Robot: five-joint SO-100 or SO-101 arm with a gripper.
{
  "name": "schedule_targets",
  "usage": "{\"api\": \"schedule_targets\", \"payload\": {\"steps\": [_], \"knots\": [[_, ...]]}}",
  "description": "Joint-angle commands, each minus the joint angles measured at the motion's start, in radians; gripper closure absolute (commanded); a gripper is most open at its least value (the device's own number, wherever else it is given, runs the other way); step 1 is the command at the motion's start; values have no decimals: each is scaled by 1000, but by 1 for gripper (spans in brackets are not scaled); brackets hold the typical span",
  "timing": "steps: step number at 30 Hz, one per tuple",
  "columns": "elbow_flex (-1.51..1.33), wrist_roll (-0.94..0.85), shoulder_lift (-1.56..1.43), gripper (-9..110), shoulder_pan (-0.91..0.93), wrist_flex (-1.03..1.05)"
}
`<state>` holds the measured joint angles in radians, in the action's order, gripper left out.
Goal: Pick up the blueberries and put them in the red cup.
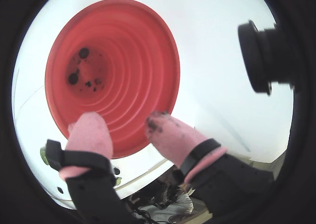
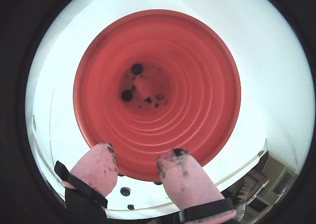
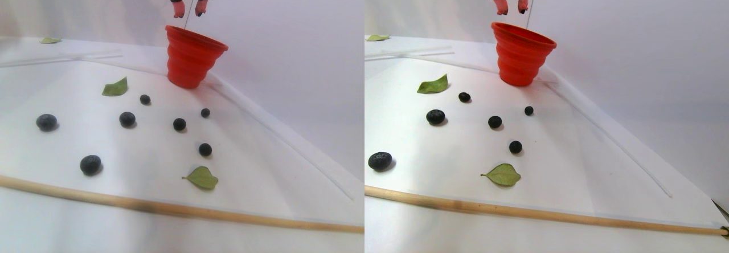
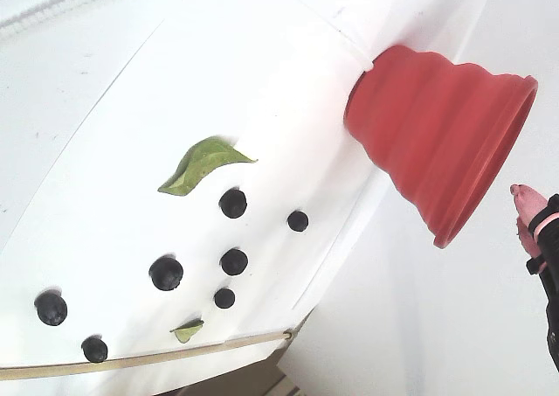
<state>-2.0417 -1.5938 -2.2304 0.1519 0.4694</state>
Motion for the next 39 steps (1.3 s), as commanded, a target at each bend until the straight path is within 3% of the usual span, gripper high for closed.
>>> {"api": "schedule_targets", "payload": {"steps": [1, 20, 39], "knots": [[63, 23, -97, 86, 12, 41], [21, 124, -222, 87, -87, 241], [-238, 158, -357, 88, -156, 258]]}}
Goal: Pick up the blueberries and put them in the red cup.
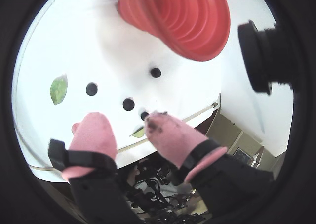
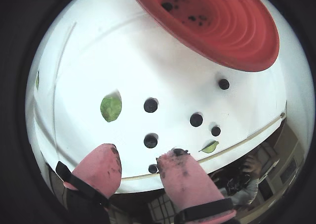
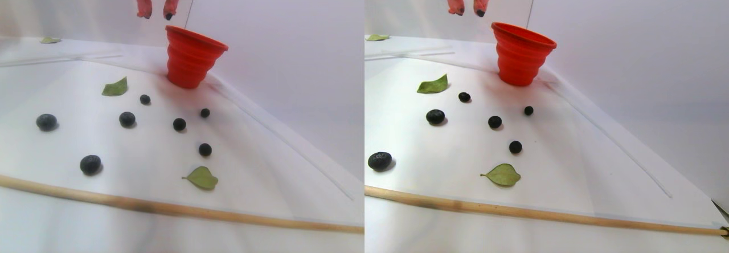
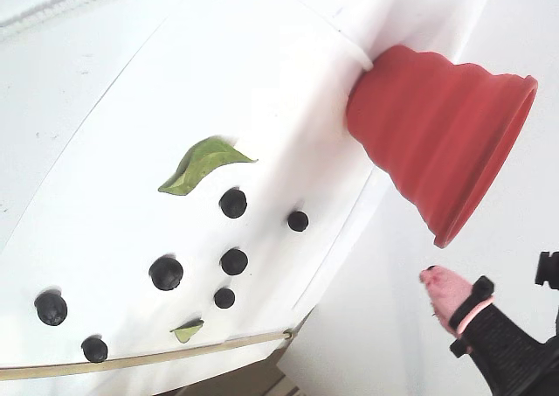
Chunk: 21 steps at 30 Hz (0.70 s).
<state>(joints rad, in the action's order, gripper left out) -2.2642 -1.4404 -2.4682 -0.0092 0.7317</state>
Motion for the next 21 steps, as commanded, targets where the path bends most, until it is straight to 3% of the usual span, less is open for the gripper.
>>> {"api": "schedule_targets", "payload": {"steps": [1, 21], "knots": [[-34, 2, -132, 88, 6, -6], [-261, -38, -89, 88, 6, -183]]}}
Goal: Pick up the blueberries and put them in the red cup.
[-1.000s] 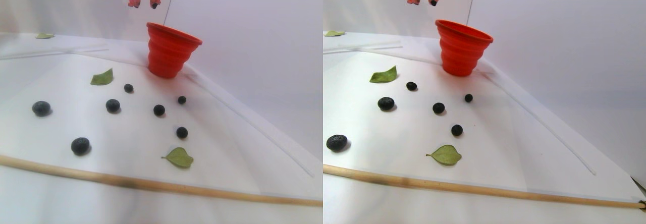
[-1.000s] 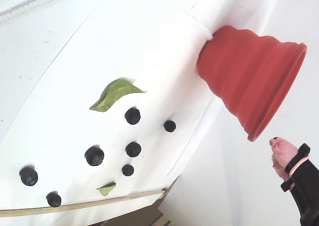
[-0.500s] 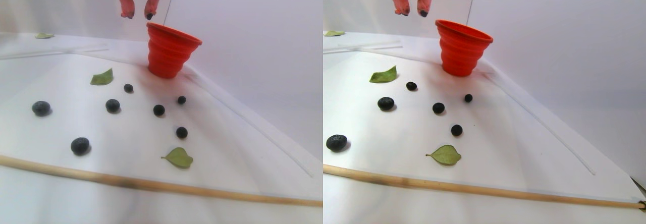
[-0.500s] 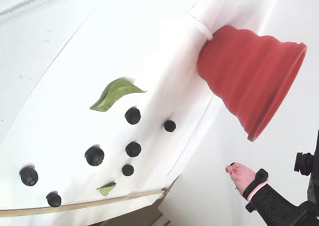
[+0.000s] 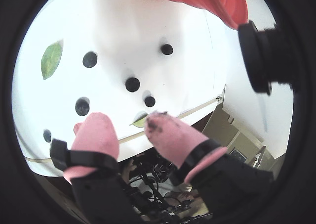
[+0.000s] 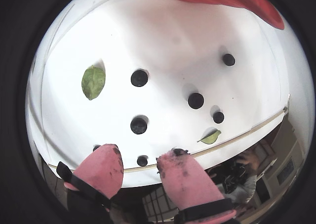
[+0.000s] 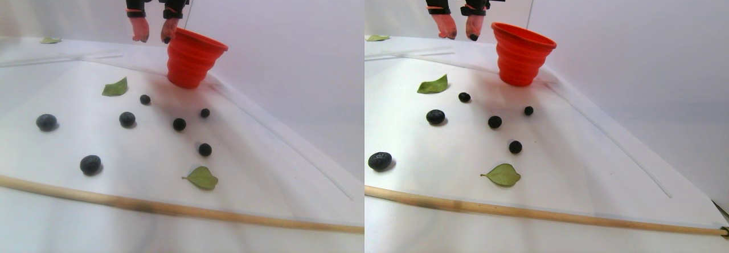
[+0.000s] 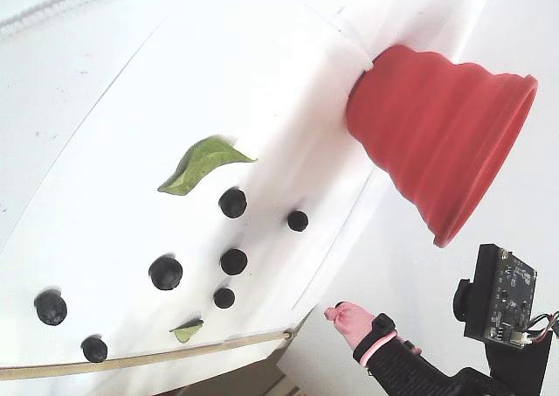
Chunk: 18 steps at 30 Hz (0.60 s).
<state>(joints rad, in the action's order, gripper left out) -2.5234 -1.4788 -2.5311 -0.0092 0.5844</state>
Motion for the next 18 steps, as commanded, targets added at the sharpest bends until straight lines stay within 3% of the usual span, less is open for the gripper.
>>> {"api": "schedule_targets", "payload": {"steps": [1, 18], "knots": [[-8, 0, -25, 88, 3, -38], [-98, -14, 103, 88, -35, -233]]}}
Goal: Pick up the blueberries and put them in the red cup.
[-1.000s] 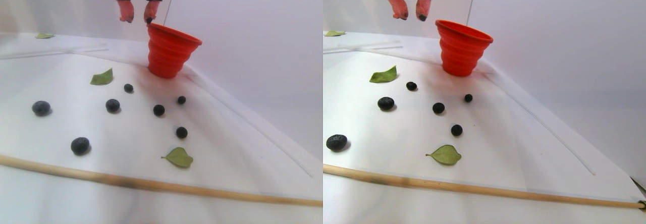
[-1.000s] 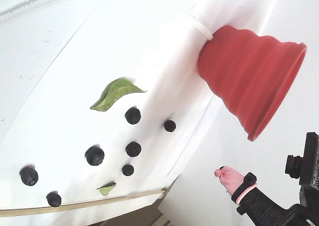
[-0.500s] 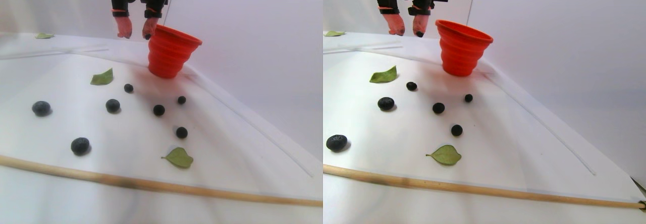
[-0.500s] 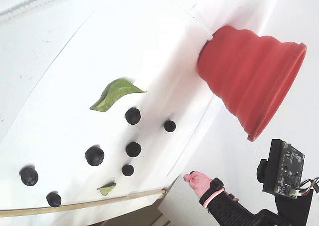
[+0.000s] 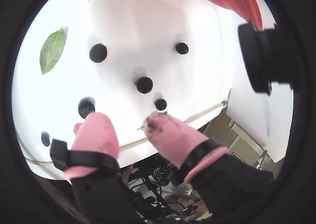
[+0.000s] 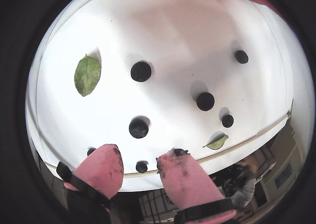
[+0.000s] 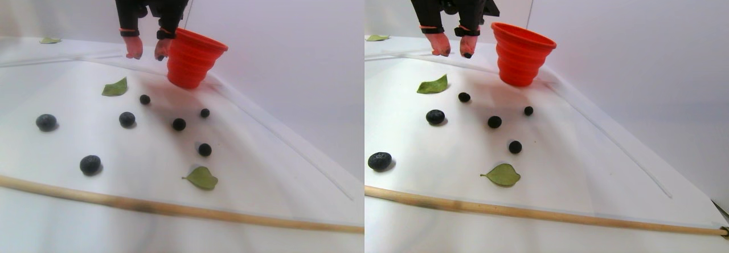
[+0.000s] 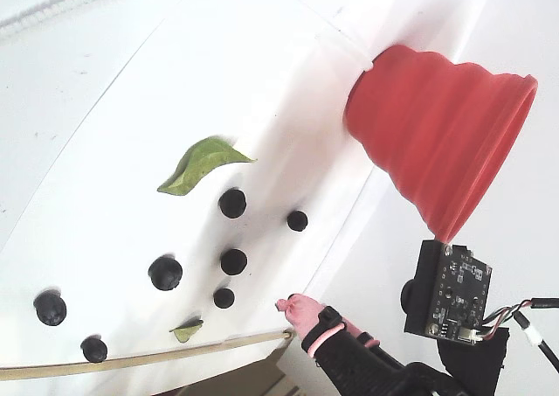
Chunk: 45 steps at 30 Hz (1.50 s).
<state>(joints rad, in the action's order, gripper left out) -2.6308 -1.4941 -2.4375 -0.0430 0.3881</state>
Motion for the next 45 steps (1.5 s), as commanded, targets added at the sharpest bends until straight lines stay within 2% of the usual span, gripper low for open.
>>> {"api": "schedule_targets", "payload": {"steps": [1, 30, 45], "knots": [[9, 2, 18, 88, -2, -48], [-32, -3, 299, 87, 21, -420], [26, 11, 396, 86, 2, -503]]}}
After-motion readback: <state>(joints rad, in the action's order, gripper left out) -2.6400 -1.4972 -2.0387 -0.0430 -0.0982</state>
